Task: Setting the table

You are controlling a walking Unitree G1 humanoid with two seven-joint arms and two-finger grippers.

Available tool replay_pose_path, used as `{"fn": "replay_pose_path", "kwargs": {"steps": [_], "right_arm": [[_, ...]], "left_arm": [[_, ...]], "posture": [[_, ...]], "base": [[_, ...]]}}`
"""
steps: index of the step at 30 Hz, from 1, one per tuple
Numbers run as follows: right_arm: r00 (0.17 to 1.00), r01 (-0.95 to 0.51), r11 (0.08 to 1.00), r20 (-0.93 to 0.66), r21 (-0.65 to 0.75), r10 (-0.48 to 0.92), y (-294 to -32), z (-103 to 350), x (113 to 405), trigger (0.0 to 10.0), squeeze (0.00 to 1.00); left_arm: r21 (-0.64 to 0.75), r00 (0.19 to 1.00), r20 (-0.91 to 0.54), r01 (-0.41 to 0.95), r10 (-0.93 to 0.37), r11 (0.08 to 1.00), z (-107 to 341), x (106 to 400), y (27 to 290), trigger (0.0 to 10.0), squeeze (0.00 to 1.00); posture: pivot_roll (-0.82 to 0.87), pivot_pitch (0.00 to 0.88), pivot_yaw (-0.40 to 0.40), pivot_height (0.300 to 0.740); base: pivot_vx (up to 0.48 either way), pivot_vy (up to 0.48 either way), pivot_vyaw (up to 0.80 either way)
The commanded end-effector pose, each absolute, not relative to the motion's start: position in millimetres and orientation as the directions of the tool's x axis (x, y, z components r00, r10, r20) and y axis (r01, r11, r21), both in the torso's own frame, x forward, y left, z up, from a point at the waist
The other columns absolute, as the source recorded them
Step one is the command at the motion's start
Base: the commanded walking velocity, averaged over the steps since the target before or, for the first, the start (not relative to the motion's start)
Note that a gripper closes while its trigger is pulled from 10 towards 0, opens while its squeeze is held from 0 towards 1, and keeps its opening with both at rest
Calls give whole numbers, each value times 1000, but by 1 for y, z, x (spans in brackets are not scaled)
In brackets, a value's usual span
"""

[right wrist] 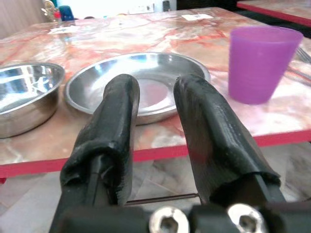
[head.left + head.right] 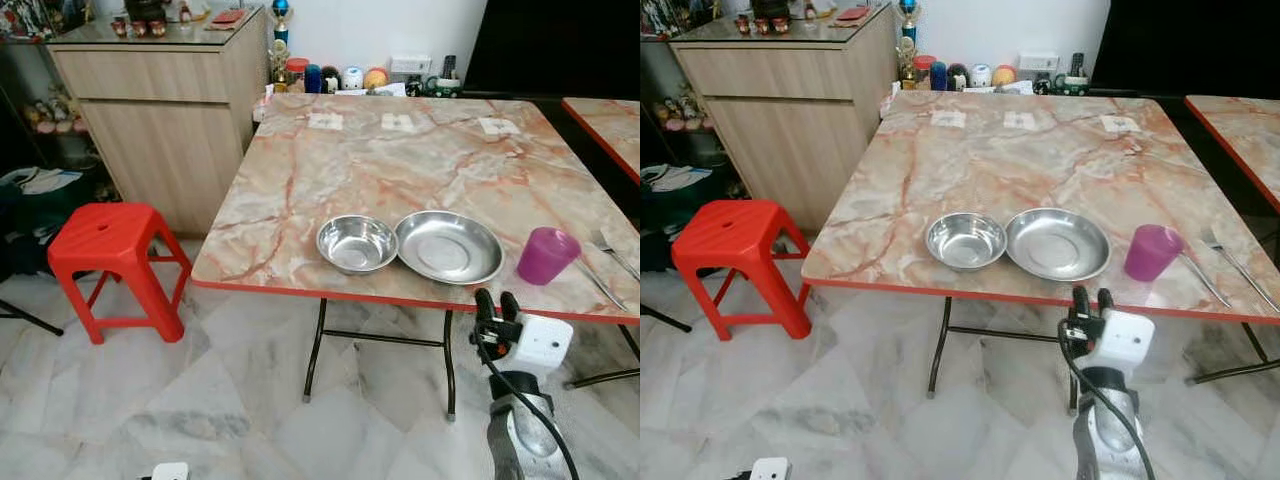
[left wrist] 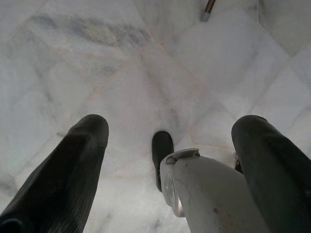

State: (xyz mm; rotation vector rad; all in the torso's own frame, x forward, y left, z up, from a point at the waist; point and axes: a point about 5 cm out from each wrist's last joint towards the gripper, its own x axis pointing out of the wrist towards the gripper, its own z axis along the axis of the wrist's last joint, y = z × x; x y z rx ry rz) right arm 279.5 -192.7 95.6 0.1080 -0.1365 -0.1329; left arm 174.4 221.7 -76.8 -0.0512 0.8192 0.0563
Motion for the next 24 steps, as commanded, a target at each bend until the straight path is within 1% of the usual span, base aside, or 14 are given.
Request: {"fn": "replay_pose_path", "kwargs": {"steps": [1, 4, 21, 24], "right_arm": [[981, 119, 987, 140, 111, -134, -191, 101, 279, 10000, 0], [980, 124, 985, 139, 120, -140, -190, 104, 280, 10000, 0], [981, 135, 984, 121, 117, -149, -189, 110, 278, 10000, 0], [980, 143, 983, 121, 116, -157, -190, 110, 278, 10000, 0]], "left_arm": [[-23, 671, -740, -88, 42, 996, -79, 168, 224, 10000, 0], [-23, 665, -745, -97, 48, 995, -80, 168, 225, 10000, 0], [-28, 664, -746, -99, 45, 995, -80, 168, 225, 10000, 0], [-21, 662, -748, -97, 48, 995, -80, 168, 225, 10000, 0]], "posture": [[15, 78, -35, 740], [17, 82, -33, 740], [20, 88, -35, 740], [20, 88, -35, 740]], "base": [[0, 0, 0], [0, 0, 0], [285, 0, 0], [0, 0, 0]]}}
